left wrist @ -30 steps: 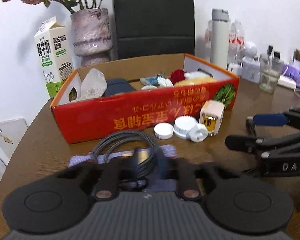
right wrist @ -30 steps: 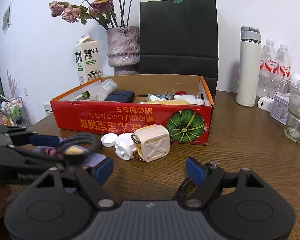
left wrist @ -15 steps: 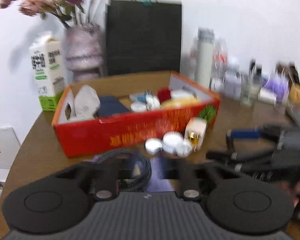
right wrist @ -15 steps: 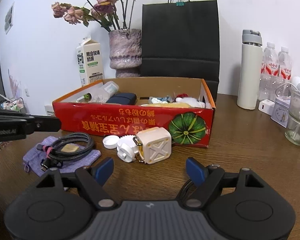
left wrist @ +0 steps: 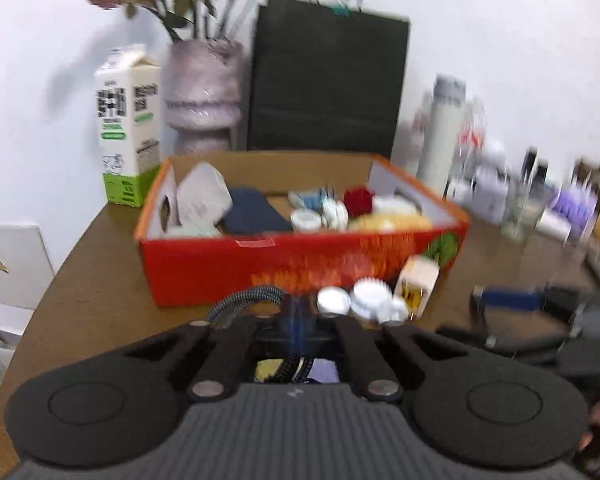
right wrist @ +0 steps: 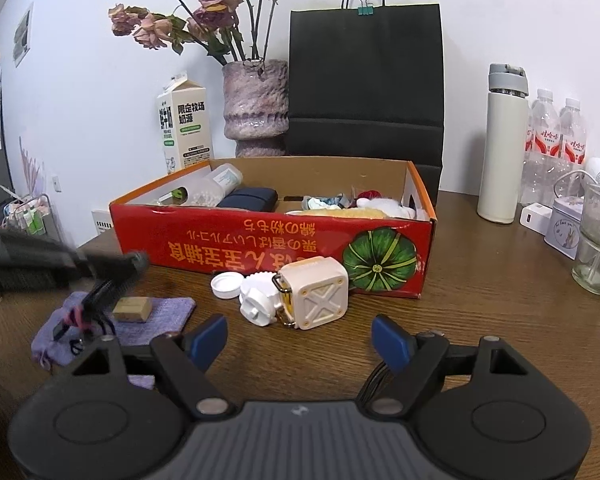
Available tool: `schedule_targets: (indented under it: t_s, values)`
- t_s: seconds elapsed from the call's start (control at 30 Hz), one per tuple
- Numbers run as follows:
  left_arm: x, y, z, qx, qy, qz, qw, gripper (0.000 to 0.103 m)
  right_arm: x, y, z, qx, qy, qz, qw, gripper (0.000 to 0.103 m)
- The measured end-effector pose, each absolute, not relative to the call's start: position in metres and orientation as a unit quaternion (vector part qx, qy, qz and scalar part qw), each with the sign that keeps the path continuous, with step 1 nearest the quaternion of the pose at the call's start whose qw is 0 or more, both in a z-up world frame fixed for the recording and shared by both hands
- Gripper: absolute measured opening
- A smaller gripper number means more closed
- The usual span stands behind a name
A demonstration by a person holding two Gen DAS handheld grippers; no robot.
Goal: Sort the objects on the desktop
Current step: 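Grasp the black braided cable with the left tool while the right tool grasps the yellow sponge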
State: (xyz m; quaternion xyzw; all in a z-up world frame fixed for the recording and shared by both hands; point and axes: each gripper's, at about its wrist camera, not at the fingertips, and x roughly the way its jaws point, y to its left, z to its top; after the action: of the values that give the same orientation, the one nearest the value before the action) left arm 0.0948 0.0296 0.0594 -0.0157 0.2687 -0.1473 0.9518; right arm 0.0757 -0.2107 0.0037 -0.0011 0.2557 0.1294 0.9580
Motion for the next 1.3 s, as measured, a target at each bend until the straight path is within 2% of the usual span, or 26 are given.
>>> schedule_targets:
  t_s: [0.13,0.23,0.33,0.43,0.47,0.5,0.53,0.57,0.67,0.7,0.73,0.77,0.8,0.9,1.23,1.3]
  values:
    - [0.089,0.053,0.078,-0.058,0.231,-0.134,0.962,0.0,0.075,-0.21,0.004,0.0,0.253,0.131,0.959,0.078]
    - [0.089,0.065,0.085,-0.076,0.224,-0.13,0.963,0.001,0.07,-0.208,0.01,0.005,0.235,0.146,0.961,0.071]
    - [0.098,0.054,0.075,-0.043,0.27,-0.167,0.947,0.003,0.068,-0.198,0.014,0.007,0.225,0.182,0.957,0.068]
    - [0.102,0.03,0.056,0.038,0.31,-0.188,0.931,0.008,0.071,-0.19,0.016,0.011,0.227,0.187,0.956,0.067]
    - [0.104,0.023,0.048,0.062,0.322,-0.19,0.926,0.019,0.071,-0.189,0.016,0.018,0.228,0.186,0.956,0.067]
    - [0.106,0.018,0.041,0.082,0.335,-0.198,0.918,0.049,0.071,-0.189,0.016,0.024,0.227,0.186,0.956,0.067]
    - [0.109,0.014,0.034,0.099,0.346,-0.204,0.91,0.065,0.071,-0.19,0.017,0.029,0.226,0.185,0.956,0.067]
    - [0.112,0.013,0.026,0.113,0.36,-0.2,0.904,0.076,0.07,-0.191,0.017,0.033,0.225,0.184,0.956,0.067]
    - [0.108,0.013,0.02,0.132,0.366,-0.2,0.899,0.073,0.07,-0.192,0.014,0.035,0.228,0.184,0.955,0.067]
    - [0.107,0.013,0.021,0.13,0.365,-0.196,0.901,0.057,0.07,-0.191,0.013,0.032,0.23,0.186,0.955,0.067]
    - [0.106,0.014,0.023,0.129,0.363,-0.195,0.902,0.053,0.069,-0.19,0.012,0.029,0.231,0.186,0.954,0.067]
    - [0.106,0.016,0.025,0.116,0.369,-0.208,0.899,0.032,0.069,-0.189,0.012,0.025,0.232,0.187,0.954,0.067]
    - [0.109,0.017,0.027,0.105,0.372,-0.2,0.9,0.018,0.068,-0.188,0.012,0.023,0.232,0.188,0.954,0.067]
    - [0.11,0.023,0.033,0.084,0.361,-0.168,0.913,0.015,0.064,-0.186,0.014,0.015,0.223,0.189,0.956,0.067]
    - [0.114,0.084,0.071,-0.075,0.3,-0.151,0.939,0.015,0.064,-0.171,0.023,0.017,0.22,0.224,0.949,0.067]
    - [0.117,0.096,0.074,-0.1,0.298,-0.144,0.938,0.015,0.069,-0.154,0.026,0.015,0.23,0.249,0.941,0.064]
